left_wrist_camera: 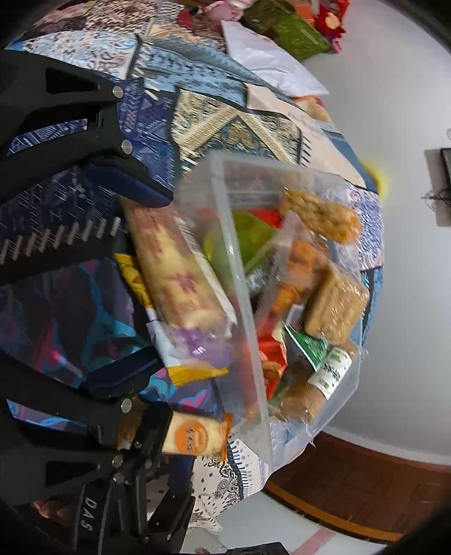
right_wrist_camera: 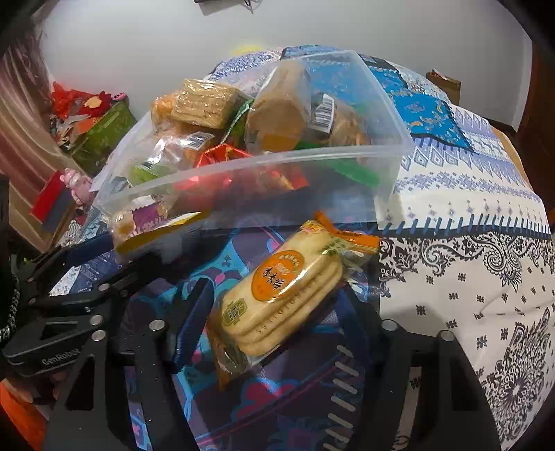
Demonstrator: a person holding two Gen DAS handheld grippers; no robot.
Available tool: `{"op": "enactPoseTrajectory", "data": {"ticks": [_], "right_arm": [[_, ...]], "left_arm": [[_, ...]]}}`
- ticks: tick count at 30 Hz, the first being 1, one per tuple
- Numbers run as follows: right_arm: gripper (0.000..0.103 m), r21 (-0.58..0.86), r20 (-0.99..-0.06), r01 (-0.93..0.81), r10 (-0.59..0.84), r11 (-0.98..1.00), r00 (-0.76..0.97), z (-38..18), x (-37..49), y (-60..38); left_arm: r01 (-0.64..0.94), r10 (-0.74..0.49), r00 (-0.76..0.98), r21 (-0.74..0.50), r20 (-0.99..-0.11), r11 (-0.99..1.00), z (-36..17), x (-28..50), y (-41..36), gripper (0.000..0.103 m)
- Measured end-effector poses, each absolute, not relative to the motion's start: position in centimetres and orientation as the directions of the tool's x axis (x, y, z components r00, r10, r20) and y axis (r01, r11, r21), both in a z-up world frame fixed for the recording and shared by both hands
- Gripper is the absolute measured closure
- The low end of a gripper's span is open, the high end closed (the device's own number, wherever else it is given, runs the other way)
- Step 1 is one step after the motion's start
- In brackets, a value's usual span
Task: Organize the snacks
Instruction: 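Grasp the long breadstick bag with the left gripper while the right grasps the orange-label biscuit pack, then drop the breadstick bag into the clear box with the left gripper while the right drops the biscuit pack in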
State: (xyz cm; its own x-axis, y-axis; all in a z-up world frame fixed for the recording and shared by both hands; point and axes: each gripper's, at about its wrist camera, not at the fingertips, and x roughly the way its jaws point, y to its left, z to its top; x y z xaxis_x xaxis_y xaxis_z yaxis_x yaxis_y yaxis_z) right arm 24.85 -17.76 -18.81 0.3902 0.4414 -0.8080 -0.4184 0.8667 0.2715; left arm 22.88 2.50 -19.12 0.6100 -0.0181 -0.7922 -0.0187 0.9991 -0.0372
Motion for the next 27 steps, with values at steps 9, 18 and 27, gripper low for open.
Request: {"op": "enactPoseTrajectory", "data": {"ticks": [9, 18, 27], "right_arm": [[0.067, 0.314, -0.787, -0.428, 0.485, 0.847, 0.382, -18.7, 24.8, -18.6], [0.079, 0.342, -0.752, -0.430, 0.518, 0.835, 0.408, -17.5, 24.0, -19.8], [0.081, 0.368, -0.709, -0.430, 0.548, 0.824, 0.443, -15.3, 23.3, -20.9]], "left_arm": [[0.028, -0.021, 0.626, -0.004, -0.780, 1.000, -20.0, 24.5, 1.2, 0.017], [0.066, -0.022, 0.662, 0.029, -0.749, 0.997, -19.1, 22.6, 0.5, 0.047], [0.032, -0.081, 0.678, -0.080, -0.730, 0.996, -16.6, 20.4, 2.6, 0.066]]}}
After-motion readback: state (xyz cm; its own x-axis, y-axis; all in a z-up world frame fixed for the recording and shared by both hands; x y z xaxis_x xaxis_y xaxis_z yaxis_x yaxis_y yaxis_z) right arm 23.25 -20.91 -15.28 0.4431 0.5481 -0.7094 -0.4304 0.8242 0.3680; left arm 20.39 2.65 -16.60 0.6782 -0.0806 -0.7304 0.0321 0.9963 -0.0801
